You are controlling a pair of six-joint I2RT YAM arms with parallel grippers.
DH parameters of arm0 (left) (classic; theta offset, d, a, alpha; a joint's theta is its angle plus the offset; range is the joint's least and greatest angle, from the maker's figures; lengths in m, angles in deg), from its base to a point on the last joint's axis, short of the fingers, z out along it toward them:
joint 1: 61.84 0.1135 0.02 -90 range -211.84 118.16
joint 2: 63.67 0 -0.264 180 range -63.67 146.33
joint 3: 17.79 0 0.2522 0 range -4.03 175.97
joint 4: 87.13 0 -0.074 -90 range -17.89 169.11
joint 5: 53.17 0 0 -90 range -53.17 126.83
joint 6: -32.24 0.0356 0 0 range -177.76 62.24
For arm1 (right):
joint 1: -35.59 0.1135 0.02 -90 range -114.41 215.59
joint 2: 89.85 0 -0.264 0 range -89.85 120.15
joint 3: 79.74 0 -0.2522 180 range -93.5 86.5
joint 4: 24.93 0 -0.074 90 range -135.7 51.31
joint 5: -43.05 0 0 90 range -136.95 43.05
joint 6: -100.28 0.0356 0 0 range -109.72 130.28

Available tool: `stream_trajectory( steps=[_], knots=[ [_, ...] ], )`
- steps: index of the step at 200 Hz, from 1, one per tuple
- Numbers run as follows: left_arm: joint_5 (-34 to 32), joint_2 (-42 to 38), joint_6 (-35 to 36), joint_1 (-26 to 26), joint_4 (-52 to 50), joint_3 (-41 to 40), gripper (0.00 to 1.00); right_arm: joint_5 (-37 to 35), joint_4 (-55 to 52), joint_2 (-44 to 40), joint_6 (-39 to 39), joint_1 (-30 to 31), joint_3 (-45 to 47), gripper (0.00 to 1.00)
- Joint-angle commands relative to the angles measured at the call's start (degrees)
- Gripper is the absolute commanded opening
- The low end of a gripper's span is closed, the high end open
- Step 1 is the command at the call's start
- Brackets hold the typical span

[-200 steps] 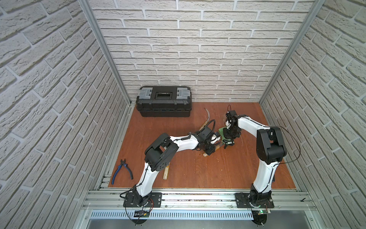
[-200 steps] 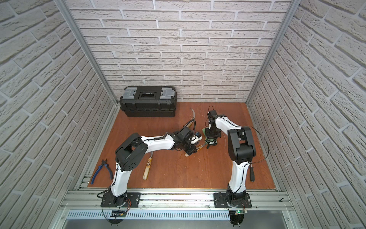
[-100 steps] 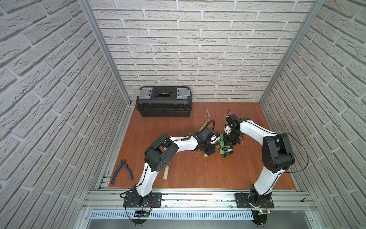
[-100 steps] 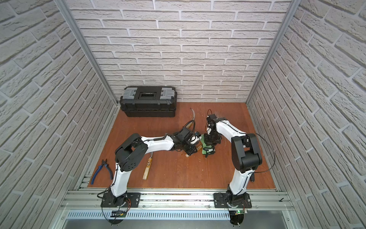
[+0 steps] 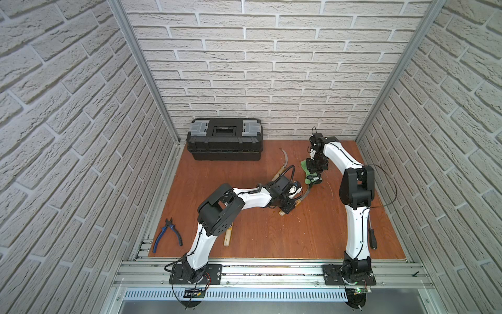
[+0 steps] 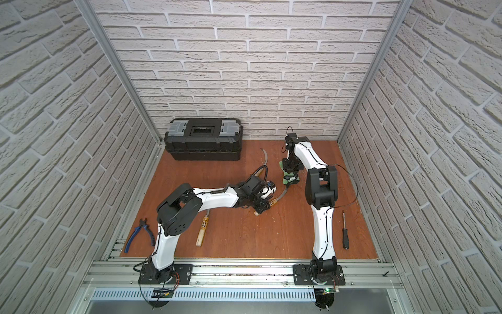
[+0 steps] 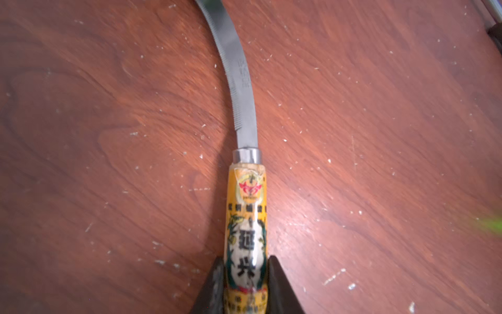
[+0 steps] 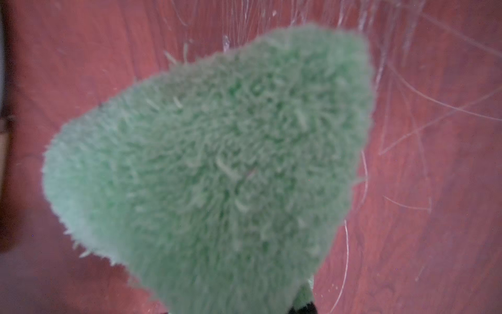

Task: Wipe small sickles with rags
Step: Wipe the small sickle at the center of the board.

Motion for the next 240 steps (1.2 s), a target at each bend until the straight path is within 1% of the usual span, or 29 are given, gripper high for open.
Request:
stream_trajectory(
  steps=[1,19,37,99,133,158,175,193,216,234,240],
  knots=[
    [-0.71,-0.15,0.20,-0.27,-3.30,-0.32,0.00,-1.76,-5.55,2.27,-0.42,0.22,-2.79,0.03],
    [-0.44,0.41,0.22,-0.18,-3.32,0.02,0.00,-1.32,-6.82,4.01,-0.96,0.70,-2.53,0.03],
    [-0.52,0.68,0.06,-0.17,-3.14,0.30,0.00,-0.97,-5.28,2.39,-1.07,1.24,2.31,0.03],
    [-0.10,1.31,-0.12,0.26,-2.08,0.85,0.00,1.72,5.77,-12.19,1.23,4.49,30.85,0.03],
    [0.19,1.39,-0.73,0.17,-0.99,0.29,0.00,6.80,13.02,-19.51,3.60,7.50,44.81,0.03],
    [0.17,1.23,-1.26,0.17,-0.38,-0.41,0.00,11.15,16.58,-25.07,4.58,8.92,51.51,0.03],
    [0.17,1.11,-1.36,0.17,-0.22,-0.64,0.00,11.68,16.57,-29.16,4.60,8.98,53.28,0.03],
    [0.09,1.07,-1.27,0.17,-0.37,-0.64,0.00,10.32,14.11,-32.59,4.06,8.85,51.81,0.03],
    [0.17,1.14,-0.92,0.15,-0.83,-0.51,0.00,7.01,9.46,-33.72,2.35,7.09,44.98,0.03],
    [0.17,0.99,-1.00,0.15,-0.88,-0.70,0.00,1.05,8.04,-31.63,0.96,5.83,38.46,0.03],
    [0.15,0.84,-1.09,0.14,-0.92,-0.80,0.00,0.29,7.62,-30.18,0.52,5.27,36.36,0.03]
  ],
)
